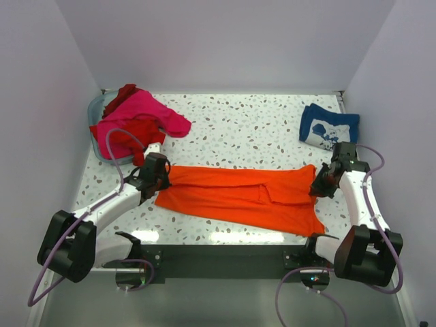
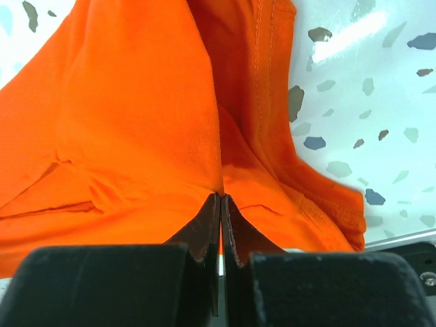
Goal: Fold and stack the t-shirts
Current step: Fold the tshirt
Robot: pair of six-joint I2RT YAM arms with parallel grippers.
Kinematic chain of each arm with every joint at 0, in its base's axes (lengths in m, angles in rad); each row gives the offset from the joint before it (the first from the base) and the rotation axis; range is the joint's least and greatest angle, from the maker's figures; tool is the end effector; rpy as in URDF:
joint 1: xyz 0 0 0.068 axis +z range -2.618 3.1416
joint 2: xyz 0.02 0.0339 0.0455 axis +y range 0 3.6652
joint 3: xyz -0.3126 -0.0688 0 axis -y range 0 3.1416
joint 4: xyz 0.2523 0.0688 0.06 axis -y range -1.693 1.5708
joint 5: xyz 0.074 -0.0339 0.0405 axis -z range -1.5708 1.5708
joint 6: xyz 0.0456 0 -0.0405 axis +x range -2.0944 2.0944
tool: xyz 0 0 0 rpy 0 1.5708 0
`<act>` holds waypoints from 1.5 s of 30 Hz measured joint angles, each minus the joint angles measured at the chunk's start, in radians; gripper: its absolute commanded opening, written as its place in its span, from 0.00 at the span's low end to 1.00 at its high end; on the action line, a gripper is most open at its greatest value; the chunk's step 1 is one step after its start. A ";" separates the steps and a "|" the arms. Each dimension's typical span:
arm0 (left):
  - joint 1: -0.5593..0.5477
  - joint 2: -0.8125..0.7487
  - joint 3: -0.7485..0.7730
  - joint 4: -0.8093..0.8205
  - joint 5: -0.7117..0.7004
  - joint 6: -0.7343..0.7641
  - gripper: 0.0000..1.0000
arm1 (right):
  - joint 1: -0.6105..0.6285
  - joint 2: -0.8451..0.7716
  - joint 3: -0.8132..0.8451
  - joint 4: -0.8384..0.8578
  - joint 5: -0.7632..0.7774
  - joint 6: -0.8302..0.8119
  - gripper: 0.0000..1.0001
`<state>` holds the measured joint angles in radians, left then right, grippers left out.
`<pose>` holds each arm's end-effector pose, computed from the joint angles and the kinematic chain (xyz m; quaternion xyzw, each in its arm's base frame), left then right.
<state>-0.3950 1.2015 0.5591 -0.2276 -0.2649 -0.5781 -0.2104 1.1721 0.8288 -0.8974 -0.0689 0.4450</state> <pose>0.2088 -0.0741 0.2117 -0.1303 0.9230 -0.0495 0.3588 0.1915 -0.0377 0.2601 0.3119 0.9352 0.0530 0.1591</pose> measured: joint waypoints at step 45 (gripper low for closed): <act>0.000 0.039 -0.001 0.004 0.035 0.025 0.02 | 0.000 -0.042 0.026 -0.093 0.000 -0.013 0.00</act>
<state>-0.3950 1.2400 0.5579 -0.2237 -0.2298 -0.5533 -0.2104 1.1297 0.8543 -0.9909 -0.0689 0.4316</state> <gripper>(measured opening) 0.181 0.010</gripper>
